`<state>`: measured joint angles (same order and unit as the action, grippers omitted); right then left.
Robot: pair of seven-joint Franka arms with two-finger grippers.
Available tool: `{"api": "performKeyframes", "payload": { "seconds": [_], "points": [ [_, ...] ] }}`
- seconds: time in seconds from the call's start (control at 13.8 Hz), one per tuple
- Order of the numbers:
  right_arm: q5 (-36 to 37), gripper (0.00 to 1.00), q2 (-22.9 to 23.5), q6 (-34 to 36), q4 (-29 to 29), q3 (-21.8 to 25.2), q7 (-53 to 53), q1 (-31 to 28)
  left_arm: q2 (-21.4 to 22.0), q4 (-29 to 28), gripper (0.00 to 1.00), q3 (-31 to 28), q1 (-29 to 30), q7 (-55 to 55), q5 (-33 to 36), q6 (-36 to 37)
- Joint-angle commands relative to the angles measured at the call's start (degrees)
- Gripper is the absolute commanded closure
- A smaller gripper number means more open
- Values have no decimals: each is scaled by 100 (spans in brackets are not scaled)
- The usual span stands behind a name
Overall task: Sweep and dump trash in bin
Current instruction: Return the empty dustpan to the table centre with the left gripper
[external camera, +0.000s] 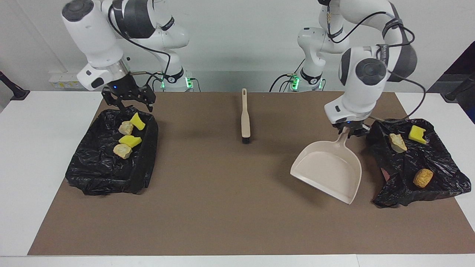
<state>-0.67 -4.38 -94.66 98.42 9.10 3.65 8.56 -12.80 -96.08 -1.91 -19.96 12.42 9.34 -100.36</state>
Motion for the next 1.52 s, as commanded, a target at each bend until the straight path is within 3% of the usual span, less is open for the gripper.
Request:
{"api": "performKeyframes", "payload": {
  "seconds": [0.0,0.36,0.58,0.72,0.87,1.08,1.23,1.45],
  "points": [
    [427,0,78,553,-578,22,592,-30,-406,133,100,549,53,-1475,-518,-509],
    [33,0,60,659,-552,22,427,-21,-1136,441,100,1543,89,-4043,-697,-1740],
    [50,0,-1,861,-640,-4,190,-21,-1881,1089,100,1808,-95,-5210,-635,-1881],
    [23,0,-10,678,-623,100,171,-21,-2095,1373,96,1895,-105,-5461,-653,-2013],
    [102,0,-27,668,-596,101,206,-21,-2069,1294,62,1905,-113,-5426,-600,-2242],
    [128,0,-10,659,-622,136,215,-21,-2016,1233,0,1896,-105,-5426,-591,-2128],
    [111,0,60,878,-832,259,250,48,-1903,1180,0,1896,-35,-5426,-600,-2084],
    [49,0,-1,923,-825,400,215,49,-1158,602,0,1835,255,-4727,-608,-1839]
  ]
}}
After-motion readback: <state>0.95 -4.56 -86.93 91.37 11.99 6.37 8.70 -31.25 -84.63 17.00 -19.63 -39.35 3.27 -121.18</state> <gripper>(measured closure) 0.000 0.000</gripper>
